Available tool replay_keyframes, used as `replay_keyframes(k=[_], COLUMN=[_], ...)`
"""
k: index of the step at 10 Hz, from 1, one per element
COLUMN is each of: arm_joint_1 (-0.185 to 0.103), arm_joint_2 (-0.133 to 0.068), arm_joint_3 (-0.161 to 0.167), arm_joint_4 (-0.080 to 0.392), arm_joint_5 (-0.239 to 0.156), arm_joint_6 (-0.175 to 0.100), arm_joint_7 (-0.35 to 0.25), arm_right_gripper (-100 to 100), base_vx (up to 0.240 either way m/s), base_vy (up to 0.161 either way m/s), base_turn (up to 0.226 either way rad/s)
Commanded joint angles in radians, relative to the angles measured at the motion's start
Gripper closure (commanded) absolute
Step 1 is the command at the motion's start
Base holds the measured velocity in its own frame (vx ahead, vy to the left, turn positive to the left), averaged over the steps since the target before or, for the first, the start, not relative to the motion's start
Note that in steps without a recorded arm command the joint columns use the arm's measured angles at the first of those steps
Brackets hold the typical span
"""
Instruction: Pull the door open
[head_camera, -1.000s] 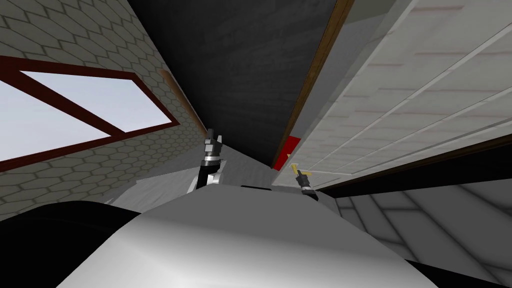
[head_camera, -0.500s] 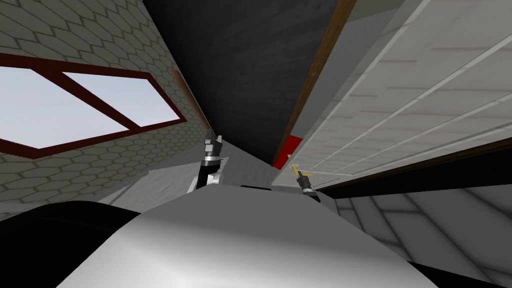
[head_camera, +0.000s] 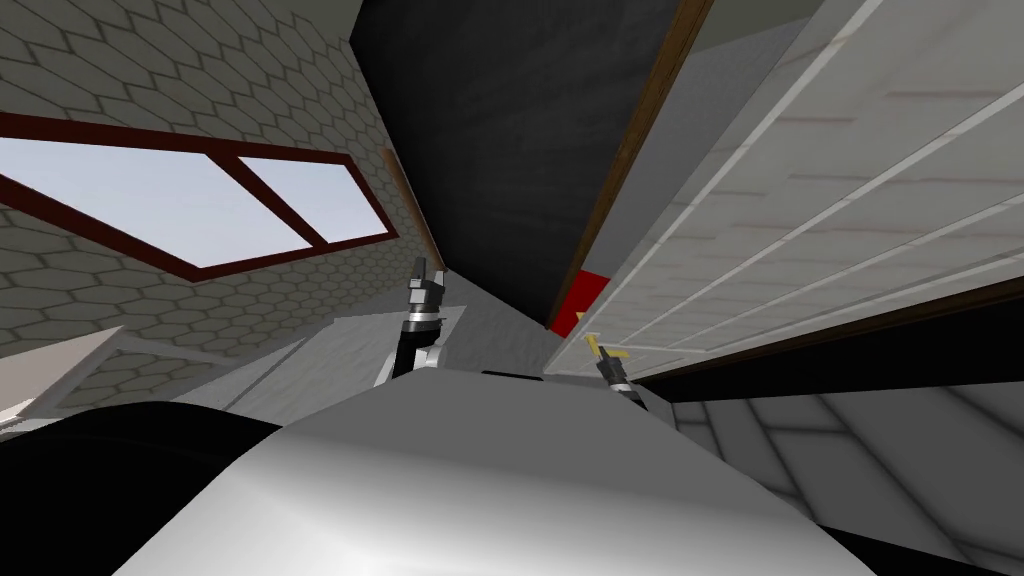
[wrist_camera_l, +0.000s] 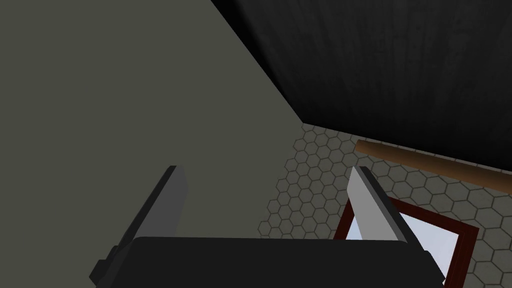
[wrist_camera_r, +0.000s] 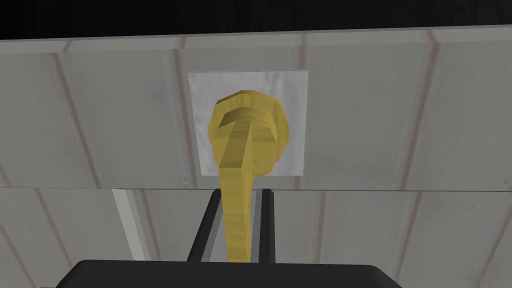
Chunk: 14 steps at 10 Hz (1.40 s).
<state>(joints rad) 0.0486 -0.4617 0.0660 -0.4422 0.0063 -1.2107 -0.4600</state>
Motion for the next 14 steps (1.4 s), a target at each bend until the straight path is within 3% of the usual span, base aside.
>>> replay_keyframes(k=[1,2,3,11,13,14], arm_joint_1=[0.016,0.021,0.025,0.075,0.083,0.081], arm_joint_2=[-0.008,-0.012,-0.006,-0.029,-0.033,-0.03], arm_joint_3=[0.001,0.002,0.003,0.002,0.001,0.003], arm_joint_4=[-0.009,-0.005,-0.019,0.033,0.043,0.035], arm_joint_5=[0.0,0.0,0.001,-0.004,-0.005,-0.004], arm_joint_6=[-0.013,-0.024,-0.011,-0.117,-0.136,-0.127], arm_joint_7=[-0.005,-0.009,-0.005,-0.02,-0.023,-0.022], arm_right_gripper=[100,100,100,100,100,100], base_vx=[-0.223,-0.207,-0.09,-0.201,-0.191,-0.088], base_vy=[-0.087,-0.081,-0.035,-0.084,-0.044,-0.01], base_turn=[0.138,0.161,0.037,0.21,0.137,0.02])
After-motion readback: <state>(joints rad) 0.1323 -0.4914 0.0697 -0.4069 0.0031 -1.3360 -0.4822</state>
